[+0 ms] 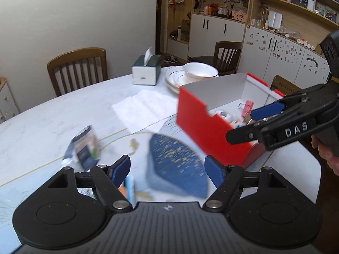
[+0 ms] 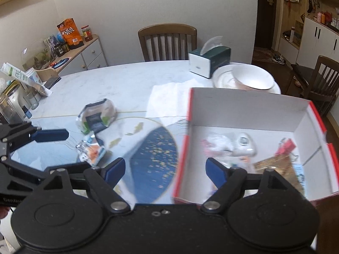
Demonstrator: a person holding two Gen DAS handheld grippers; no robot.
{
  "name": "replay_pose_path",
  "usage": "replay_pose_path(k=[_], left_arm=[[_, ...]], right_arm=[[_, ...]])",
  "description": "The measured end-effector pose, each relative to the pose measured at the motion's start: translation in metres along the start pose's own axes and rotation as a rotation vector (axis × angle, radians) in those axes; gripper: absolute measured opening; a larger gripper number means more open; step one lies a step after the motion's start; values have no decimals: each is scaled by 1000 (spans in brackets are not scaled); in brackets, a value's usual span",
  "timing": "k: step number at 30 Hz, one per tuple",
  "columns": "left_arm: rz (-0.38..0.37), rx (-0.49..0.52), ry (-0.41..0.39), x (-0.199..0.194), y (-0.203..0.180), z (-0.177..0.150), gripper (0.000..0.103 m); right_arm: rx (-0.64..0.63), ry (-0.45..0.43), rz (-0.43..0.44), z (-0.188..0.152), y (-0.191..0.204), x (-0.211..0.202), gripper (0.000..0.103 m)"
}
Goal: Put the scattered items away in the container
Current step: 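Withdraw both grippers and reach toward the white sausage pouch and blue-white bagged pack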
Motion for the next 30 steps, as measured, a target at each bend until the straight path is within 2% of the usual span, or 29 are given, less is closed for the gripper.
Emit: replay_pose_path(k=[3, 5, 9, 15, 17, 19, 21, 30], left_arm=[[13, -1, 5, 0, 21, -11, 82], [15, 2, 0, 0, 32, -17, 82], [9, 0, 9, 3, 50, -28, 82], [7, 3, 35, 15, 70, -42, 84], [2, 4, 36, 20, 75, -46, 87], [2, 7, 41, 26, 79, -49, 98], [5, 10, 48, 31, 83, -53, 100], [-8, 1, 72, 57, 102, -62, 100]], right_arm=[[10, 0, -11, 3, 17, 11, 86], [19, -2, -11, 6, 27, 18, 91], [25, -4, -15, 17, 46, 31, 94], [14, 13, -16, 36, 69, 56, 95], [16, 17, -13, 41, 75, 63, 95], [20, 22, -8, 47, 80, 71, 95], [24, 30, -2, 53, 85, 80, 95], [10, 82, 16, 78, 114, 122, 95]])
Point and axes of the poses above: each gripper's, at about its wrist camera, not at the fingertips, and x roughly the way its jaws point, y to its left, z to its top, the point moved 6 cm from there along x, roughly the way its jaws point, and after that the axes turned 6 degrees about z, right-handed, at the moved point
